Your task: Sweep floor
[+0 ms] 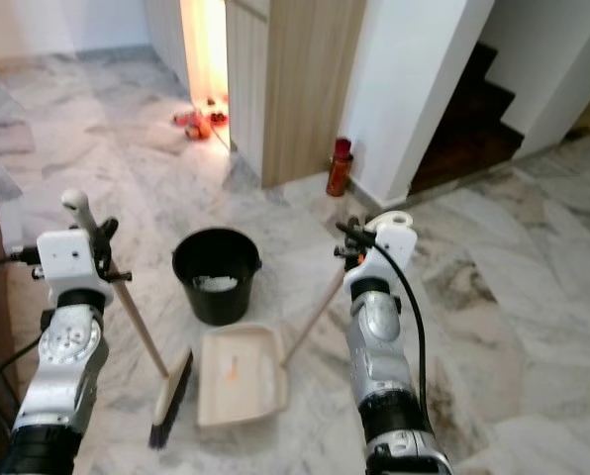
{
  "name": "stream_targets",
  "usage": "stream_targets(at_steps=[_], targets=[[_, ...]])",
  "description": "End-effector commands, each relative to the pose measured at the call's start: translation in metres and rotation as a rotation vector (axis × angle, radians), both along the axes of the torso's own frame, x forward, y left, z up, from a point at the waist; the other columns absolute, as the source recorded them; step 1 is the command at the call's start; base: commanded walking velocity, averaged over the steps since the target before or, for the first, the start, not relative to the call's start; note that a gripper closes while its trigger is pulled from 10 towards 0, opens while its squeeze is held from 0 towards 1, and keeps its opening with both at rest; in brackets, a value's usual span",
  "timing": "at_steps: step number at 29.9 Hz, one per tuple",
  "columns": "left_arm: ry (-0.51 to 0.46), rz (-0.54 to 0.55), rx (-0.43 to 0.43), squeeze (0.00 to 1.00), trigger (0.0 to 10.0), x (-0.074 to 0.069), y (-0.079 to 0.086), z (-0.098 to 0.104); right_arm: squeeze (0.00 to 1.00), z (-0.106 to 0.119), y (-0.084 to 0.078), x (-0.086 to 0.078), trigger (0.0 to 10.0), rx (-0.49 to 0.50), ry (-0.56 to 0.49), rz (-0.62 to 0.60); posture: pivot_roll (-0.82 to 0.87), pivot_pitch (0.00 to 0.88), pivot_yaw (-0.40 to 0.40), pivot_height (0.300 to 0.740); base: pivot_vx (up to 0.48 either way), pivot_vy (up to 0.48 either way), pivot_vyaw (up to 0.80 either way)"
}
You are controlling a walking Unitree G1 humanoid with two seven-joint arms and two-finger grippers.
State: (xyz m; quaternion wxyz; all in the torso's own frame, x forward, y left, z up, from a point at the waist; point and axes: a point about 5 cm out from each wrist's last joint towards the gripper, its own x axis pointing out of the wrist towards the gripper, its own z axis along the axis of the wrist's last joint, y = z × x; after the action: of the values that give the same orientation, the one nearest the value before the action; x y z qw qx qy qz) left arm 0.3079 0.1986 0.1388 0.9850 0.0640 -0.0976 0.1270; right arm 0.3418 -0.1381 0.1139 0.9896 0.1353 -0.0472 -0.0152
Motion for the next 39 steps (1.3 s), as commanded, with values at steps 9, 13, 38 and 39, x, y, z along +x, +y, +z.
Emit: stream_targets(at_steps=[9,13,38,39], targets=[[-0.036,-0.019,0.014,0.0,10.0,0.0027,-0.0051,0.0092,0.0,0.0088,-0.0085,0.0027,10.0,-0.007,-0.031,-0.026,0.05,0.008,-0.072,0.74,0.0,0.203,0.0],[-0.034,-0.02,0.017,0.0,10.0,0.0024,-0.0058,0.0085,0.0,0.0098,-0.0093,0.0026,10.0,-0.022,-0.038,-0.029,0.05,0.01,-0.073,0.74,0.0,0.0,0.0],[-0.017,-0.05,0.016,0.0,10.0,0.0037,-0.0098,0.0056,0.0,0.0119,-0.0172,0.0025,10.0,-0.041,-0.043,-0.086,0.05,0.016,-0.075,0.74,0.0,0.0,0.38],[-0.017,-0.05,0.016,0.0,10.0,0.0037,-0.0098,0.0056,0.0,0.0119,-0.0172,0.0025,10.0,-0.041,-0.043,-0.086,0.05,0.016,-0.075,0.74,0.0,0.0,0.0]])
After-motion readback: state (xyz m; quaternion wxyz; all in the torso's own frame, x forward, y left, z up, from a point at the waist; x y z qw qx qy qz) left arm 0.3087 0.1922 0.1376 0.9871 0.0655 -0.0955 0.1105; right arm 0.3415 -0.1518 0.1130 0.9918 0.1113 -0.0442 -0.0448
